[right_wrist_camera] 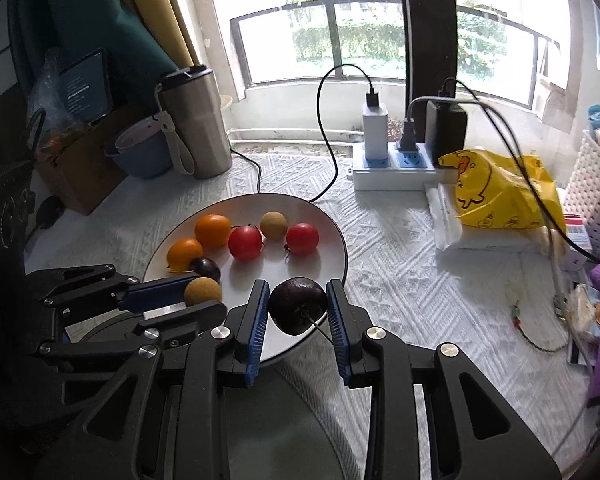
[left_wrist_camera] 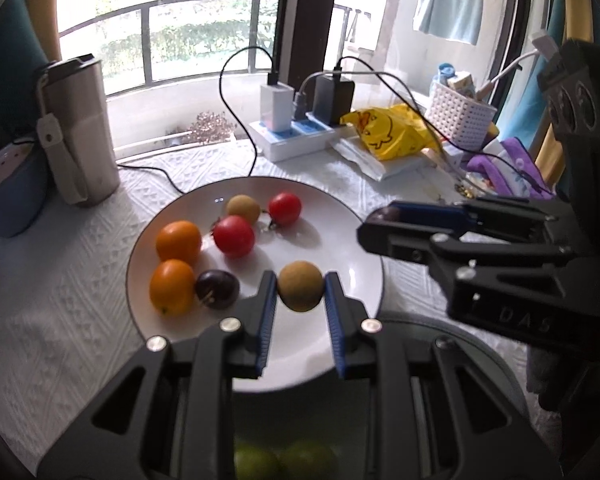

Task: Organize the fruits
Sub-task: 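Carry the cherry and brown fruit in both tools over the plate, then lower the brown fruit and cherry onto the plate and open both tools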

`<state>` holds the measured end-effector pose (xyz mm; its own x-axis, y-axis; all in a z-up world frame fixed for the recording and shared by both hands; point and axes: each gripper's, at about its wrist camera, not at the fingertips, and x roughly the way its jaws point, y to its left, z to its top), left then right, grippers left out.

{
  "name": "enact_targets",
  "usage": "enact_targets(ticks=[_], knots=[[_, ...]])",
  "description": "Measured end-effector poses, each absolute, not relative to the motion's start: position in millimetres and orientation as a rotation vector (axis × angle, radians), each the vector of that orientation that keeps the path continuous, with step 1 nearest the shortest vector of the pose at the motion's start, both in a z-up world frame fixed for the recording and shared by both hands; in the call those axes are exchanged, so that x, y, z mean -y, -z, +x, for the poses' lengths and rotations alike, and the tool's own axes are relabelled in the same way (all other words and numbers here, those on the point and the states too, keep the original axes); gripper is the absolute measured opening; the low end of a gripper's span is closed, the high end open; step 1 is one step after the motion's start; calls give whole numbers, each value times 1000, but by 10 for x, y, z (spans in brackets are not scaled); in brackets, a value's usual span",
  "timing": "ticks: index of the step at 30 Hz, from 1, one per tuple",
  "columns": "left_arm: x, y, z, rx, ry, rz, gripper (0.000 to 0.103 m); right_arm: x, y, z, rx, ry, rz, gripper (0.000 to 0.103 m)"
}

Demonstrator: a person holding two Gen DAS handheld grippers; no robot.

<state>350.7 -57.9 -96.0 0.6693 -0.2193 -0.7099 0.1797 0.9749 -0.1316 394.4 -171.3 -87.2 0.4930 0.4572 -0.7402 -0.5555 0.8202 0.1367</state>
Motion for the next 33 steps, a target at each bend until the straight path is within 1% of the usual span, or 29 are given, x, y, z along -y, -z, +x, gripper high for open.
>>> enact_targets(ticks=[16, 33], knots=[[558, 1143, 3732, -865, 211, -56, 26, 1558, 1114, 4176, -894, -639, -147, 31], [428, 899, 3281, -815, 193, -86, 28, 1590, 796, 3855, -841, -596, -166, 33]])
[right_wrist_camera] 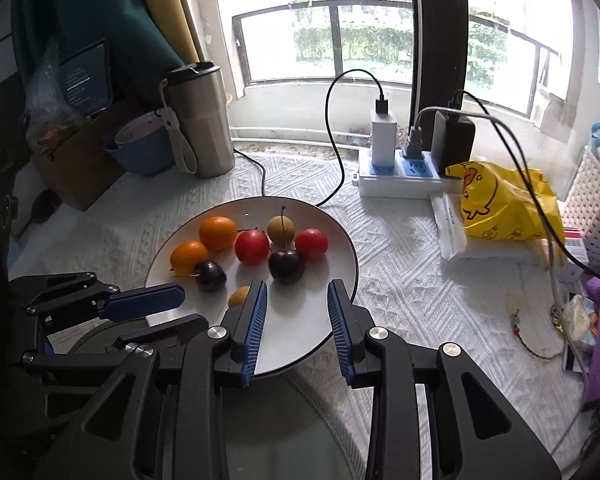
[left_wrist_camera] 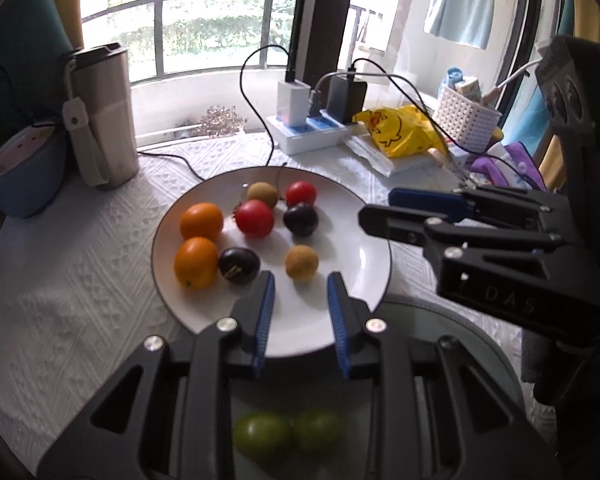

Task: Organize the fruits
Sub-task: 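Lower the brown fruit and cherry onto the plate and open both tools, then move both open tools back to the two green limes on the mat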

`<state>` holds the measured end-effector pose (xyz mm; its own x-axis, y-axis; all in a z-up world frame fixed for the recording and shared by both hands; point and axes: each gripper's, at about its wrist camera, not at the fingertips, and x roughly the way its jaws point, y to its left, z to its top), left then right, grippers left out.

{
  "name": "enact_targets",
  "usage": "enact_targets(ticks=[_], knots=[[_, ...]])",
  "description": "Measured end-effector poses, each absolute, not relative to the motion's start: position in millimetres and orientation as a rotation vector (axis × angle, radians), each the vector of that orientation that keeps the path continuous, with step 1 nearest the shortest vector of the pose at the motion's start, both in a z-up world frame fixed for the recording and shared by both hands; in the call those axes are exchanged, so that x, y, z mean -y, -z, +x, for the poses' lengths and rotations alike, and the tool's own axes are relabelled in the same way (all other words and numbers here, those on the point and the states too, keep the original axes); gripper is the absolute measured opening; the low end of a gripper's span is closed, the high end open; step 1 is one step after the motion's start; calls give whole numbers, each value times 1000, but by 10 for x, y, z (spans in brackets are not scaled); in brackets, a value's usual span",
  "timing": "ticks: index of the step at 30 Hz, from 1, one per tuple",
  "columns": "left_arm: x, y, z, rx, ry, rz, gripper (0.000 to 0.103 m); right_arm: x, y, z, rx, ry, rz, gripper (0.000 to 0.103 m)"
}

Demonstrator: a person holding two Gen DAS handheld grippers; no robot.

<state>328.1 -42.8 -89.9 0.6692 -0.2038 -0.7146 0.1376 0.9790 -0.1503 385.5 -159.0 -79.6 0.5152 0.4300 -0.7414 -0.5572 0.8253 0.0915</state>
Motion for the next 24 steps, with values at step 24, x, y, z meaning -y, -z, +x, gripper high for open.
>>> enact_targets(ticks=[24], knots=[[149, 814, 2468, -773, 156, -123, 32, 1557, 629, 3064, -816, -581, -172, 33]])
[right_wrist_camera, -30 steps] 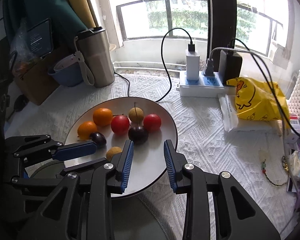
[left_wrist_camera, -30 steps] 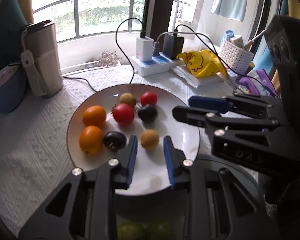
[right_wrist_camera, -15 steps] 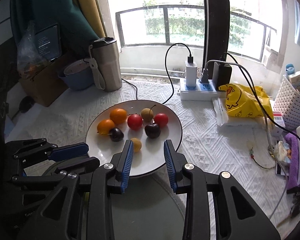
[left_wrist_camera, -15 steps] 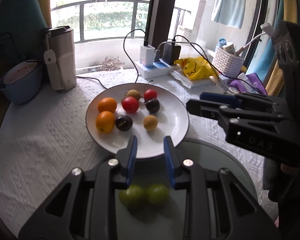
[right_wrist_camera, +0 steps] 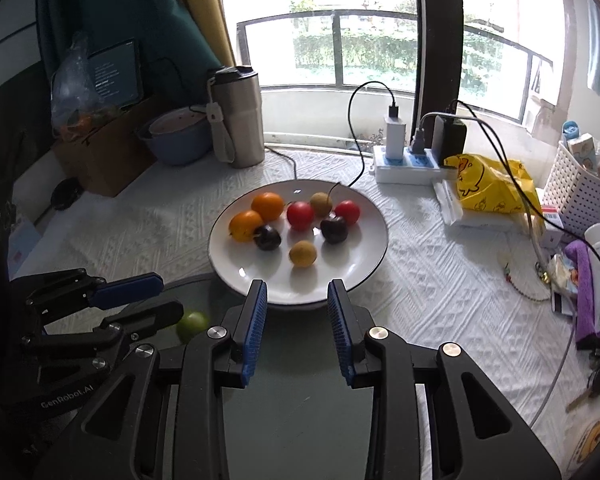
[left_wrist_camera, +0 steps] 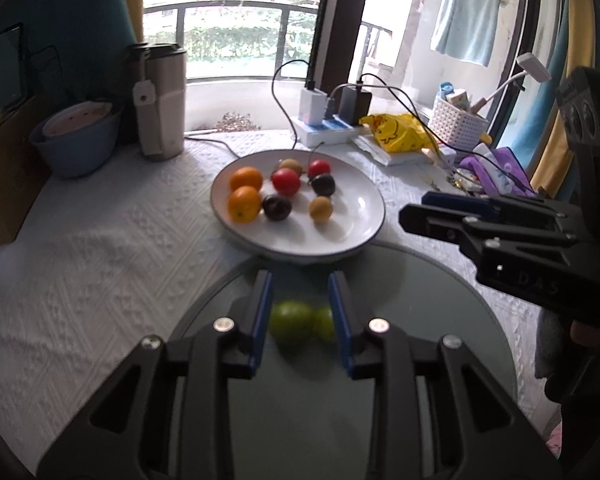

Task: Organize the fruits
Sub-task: 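Move both open tools back to the two green limes on the mat, then grasp a green lime with the right tool while the left tool grasps the other lime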

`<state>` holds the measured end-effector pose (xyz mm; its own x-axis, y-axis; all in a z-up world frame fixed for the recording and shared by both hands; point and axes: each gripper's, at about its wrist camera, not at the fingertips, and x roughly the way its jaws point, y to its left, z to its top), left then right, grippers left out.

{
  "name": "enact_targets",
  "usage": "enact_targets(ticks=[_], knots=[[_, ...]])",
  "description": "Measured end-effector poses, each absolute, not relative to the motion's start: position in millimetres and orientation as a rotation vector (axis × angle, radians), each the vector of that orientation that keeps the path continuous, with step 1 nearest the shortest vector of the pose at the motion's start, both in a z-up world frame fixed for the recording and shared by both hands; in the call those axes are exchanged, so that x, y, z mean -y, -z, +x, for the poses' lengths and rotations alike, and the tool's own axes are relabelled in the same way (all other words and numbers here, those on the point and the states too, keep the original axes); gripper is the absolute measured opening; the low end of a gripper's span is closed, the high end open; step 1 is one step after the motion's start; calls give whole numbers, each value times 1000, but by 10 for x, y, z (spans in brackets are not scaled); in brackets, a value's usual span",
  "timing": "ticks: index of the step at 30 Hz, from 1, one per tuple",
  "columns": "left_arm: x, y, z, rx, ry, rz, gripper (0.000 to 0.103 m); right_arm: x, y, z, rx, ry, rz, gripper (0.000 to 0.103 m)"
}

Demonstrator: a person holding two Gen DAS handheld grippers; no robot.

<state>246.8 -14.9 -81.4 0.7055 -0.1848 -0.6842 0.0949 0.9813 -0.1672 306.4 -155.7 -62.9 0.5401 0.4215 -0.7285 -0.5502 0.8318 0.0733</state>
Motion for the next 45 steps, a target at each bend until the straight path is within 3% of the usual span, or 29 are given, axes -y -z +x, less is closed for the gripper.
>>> enact_targets(ticks=[9, 13, 25, 33, 35, 37, 45], knots=[[-18, 933, 2151, -775, 137, -149, 36, 1382, 806, 2792, -858, -601, -194, 34], [-92, 997, 2060, -779, 122, -162, 37, 1294, 909, 2715, -882, -616, -203, 40], [-234, 1190, 1943, -810, 88, -198, 38, 1100, 1192, 2658, -940, -650, -219, 42], [-196, 1227, 2062, -829, 91, -193, 44, 1073, 1281, 2766, -961, -658, -221, 42], [-163, 1232, 2104, -836, 92, -183, 44, 1061, 1299, 2790, -968, -668, -226, 40], [-134, 1230, 2146, -838, 98, -178, 44, 1071, 1295, 2802, -966, -683, -217, 30], [50, 1226, 2363, -867, 95, -126, 44, 1257, 1239, 2868, -951, -679, -182, 30]])
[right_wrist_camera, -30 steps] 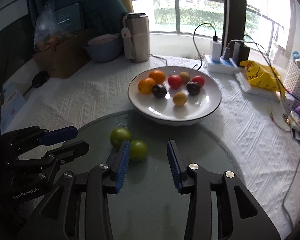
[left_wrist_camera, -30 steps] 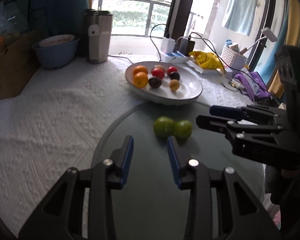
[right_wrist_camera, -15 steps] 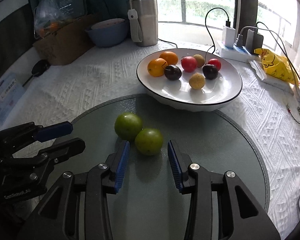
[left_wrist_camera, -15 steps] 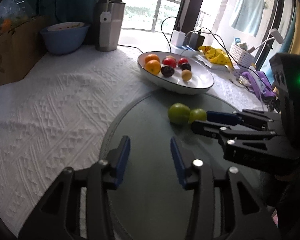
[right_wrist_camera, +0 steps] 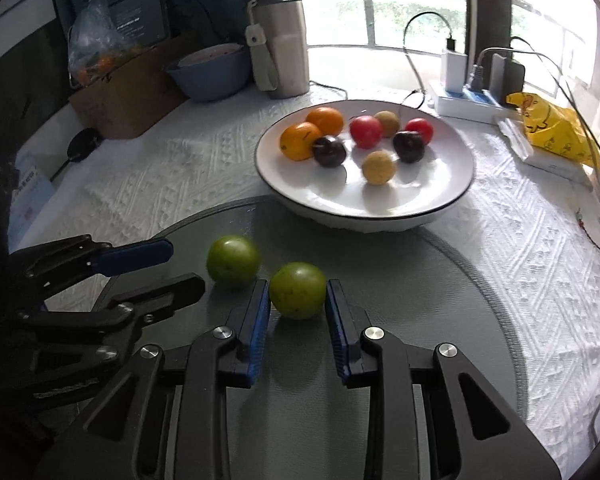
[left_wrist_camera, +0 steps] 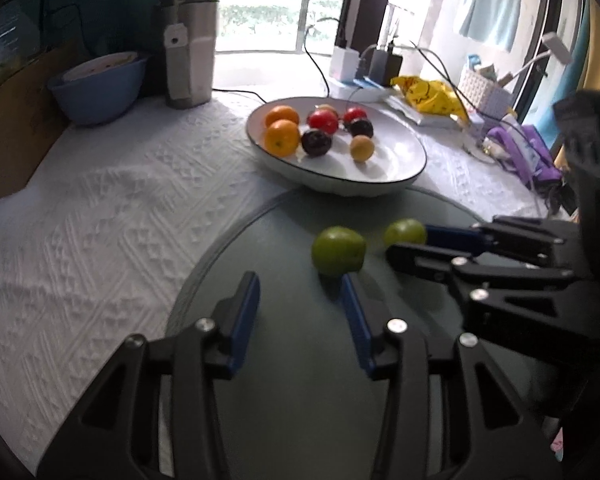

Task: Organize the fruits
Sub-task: 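Grasp a green lime with the right tool while the left tool grasps the other lime, then carry both green limes in both tools over the plate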

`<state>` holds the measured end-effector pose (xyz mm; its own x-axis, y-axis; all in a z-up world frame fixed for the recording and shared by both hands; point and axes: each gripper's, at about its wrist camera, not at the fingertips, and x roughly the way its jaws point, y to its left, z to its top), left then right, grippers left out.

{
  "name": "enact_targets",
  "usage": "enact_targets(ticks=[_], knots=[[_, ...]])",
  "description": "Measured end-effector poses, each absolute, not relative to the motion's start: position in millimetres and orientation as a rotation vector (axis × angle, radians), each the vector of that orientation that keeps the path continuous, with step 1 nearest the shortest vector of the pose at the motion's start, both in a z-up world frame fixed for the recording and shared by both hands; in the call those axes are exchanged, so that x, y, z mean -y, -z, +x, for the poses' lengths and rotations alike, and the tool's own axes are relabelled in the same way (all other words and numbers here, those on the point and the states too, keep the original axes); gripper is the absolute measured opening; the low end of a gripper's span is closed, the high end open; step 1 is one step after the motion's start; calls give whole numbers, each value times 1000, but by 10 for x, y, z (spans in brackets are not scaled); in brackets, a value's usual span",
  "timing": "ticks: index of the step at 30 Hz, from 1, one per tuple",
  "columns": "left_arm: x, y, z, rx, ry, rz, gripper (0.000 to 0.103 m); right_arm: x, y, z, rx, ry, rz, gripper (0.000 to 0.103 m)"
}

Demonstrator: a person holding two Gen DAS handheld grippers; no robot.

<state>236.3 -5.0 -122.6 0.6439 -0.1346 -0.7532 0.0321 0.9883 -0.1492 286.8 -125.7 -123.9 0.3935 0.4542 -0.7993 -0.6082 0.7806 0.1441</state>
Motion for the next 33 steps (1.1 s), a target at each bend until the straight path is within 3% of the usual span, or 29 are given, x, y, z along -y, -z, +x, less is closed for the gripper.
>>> enact_targets(ticks=[16, 20, 33], knots=[[327, 1280, 2646, -887, 157, -55, 43, 1577, 1199, 3004, -939, -633, -128, 30], [346, 1271, 2688, -889, 159, -45, 33, 1620, 1174, 3030, -931, -626, -123, 30], [372, 1017, 2756, -838, 184, -49, 33, 1729, 966, 3209, -879, -607, -113, 30]])
